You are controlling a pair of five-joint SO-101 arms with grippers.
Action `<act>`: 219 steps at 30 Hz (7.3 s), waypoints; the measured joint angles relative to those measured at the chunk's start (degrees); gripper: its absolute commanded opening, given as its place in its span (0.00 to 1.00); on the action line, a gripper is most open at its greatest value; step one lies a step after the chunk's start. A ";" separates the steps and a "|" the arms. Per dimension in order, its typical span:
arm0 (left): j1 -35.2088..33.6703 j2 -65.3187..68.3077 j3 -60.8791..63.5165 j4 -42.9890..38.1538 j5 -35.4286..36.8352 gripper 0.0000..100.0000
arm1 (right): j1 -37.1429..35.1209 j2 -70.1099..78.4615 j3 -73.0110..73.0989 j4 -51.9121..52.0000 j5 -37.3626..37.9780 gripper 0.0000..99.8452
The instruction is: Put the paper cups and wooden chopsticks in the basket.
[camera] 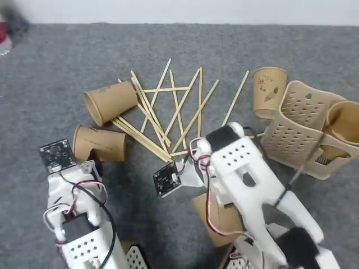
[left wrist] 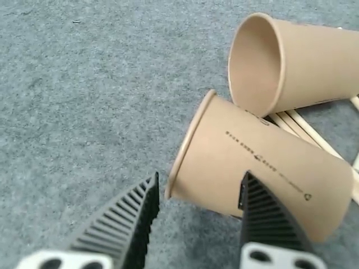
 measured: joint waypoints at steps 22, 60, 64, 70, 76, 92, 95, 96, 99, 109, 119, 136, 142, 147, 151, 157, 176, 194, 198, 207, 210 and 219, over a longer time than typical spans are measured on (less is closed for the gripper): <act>0.09 0.00 0.00 0.00 0.00 0.23 | 8.00 -4.04 -13.89 0.53 -3.08 0.01; 0.00 0.00 0.00 0.00 0.00 0.23 | 69.71 -22.07 -38.42 -4.66 6.59 0.01; 0.00 0.00 0.00 0.00 0.00 0.23 | 69.80 -16.18 -37.10 -4.66 6.51 0.01; 0.09 0.00 0.00 0.00 0.00 0.23 | 67.69 -13.19 -37.10 -4.40 4.40 0.01; 0.09 0.00 0.00 0.00 0.00 0.23 | 62.86 -13.19 -37.10 -4.04 0.00 0.16; 0.09 0.00 0.00 0.00 0.00 0.23 | 45.63 -12.75 -37.10 -11.25 -15.38 0.17; 0.09 0.00 0.00 0.00 0.00 0.23 | 35.78 -10.55 -36.92 -19.25 -25.41 0.04; 0.09 0.00 0.00 0.00 0.00 0.23 | 33.58 -9.23 -36.48 -22.68 -28.75 0.00; 0.09 0.00 0.00 0.00 0.00 0.23 | 29.71 -2.37 -36.04 -32.18 -36.92 0.02; 0.09 0.00 0.00 0.00 0.00 0.23 | 28.22 34.37 -49.41 -46.33 -53.01 0.01; 1.85 0.00 0.00 0.00 0.00 0.23 | 32.26 53.54 -94.42 -21.10 -56.09 0.19; 2.20 0.00 0.00 0.00 0.00 0.23 | 42.20 26.46 -77.27 0.44 -45.19 0.17; 2.20 0.00 0.00 0.00 0.00 0.23 | 43.08 11.16 -59.87 0.44 -42.11 0.18; 2.20 0.00 0.00 0.70 0.00 0.23 | 47.56 9.93 -53.19 0.44 -44.13 0.18; 2.20 0.00 0.00 0.79 0.00 0.23 | 48.35 9.93 -50.46 0.44 -48.53 0.18; 2.20 0.00 0.00 0.79 0.00 0.23 | 48.26 9.93 -49.41 0.35 -53.01 0.18; 2.20 0.00 0.00 0.79 0.00 0.23 | 55.03 9.76 -30.59 -21.71 -54.59 0.17; 2.20 0.00 0.00 0.79 0.00 0.23 | 50.02 -2.02 -40.97 -17.32 -53.36 0.17; 2.20 0.00 0.00 0.79 0.00 0.23 | 42.37 -3.16 -42.29 -20.04 -53.19 0.00; 2.20 0.00 0.00 0.79 0.00 0.23 | 31.74 22.68 -46.07 -39.30 -52.66 0.23; 2.20 0.00 0.00 0.79 0.00 0.23 | 32.18 36.22 -55.21 -39.38 -52.66 0.13; 2.20 0.00 0.00 0.79 0.00 0.23 | 34.99 69.89 -92.57 -37.27 -54.77 0.07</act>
